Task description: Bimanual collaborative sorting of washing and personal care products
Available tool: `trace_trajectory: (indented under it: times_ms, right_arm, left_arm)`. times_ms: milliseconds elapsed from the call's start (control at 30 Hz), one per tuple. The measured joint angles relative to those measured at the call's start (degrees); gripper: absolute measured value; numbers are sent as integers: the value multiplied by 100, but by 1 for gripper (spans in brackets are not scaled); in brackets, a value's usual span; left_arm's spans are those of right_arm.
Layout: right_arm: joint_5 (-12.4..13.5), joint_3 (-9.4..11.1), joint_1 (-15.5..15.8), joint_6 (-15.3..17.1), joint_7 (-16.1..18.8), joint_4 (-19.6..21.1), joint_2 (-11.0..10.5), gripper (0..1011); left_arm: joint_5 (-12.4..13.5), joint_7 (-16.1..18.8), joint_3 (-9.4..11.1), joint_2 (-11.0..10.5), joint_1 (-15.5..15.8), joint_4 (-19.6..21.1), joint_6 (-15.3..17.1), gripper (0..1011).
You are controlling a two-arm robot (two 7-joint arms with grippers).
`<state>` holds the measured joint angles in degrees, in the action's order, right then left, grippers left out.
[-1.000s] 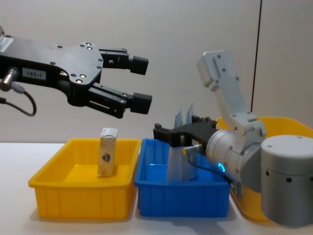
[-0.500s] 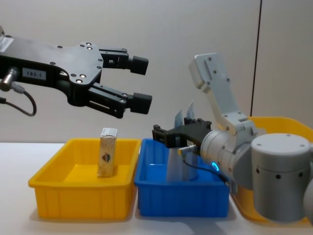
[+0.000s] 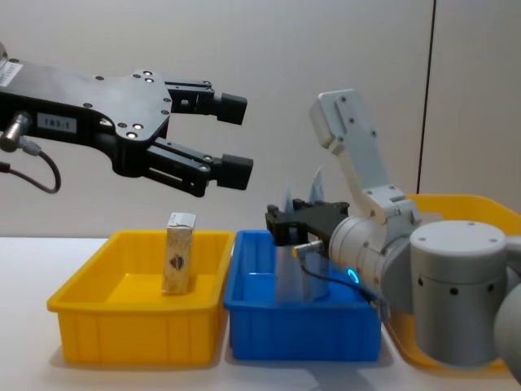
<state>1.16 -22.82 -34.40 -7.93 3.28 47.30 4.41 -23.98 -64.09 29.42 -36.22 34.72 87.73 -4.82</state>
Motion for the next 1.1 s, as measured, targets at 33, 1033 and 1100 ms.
trace_trajectory:
  times_ms: [33,1033,1100]
  right_arm:
    - [-3,5,-5,-5,-4,-7,6,373]
    - [-115,167,-28,-89,-57,-4,68,0]
    - [-117,181,-15,-88,-46,36,64,0]
  left_arm:
    - [0,0,0,0,0,0,0,1001]
    - [0,0,0,0,0,0,0,1001]
    - [0,0,0,0,0,0,0,1001]
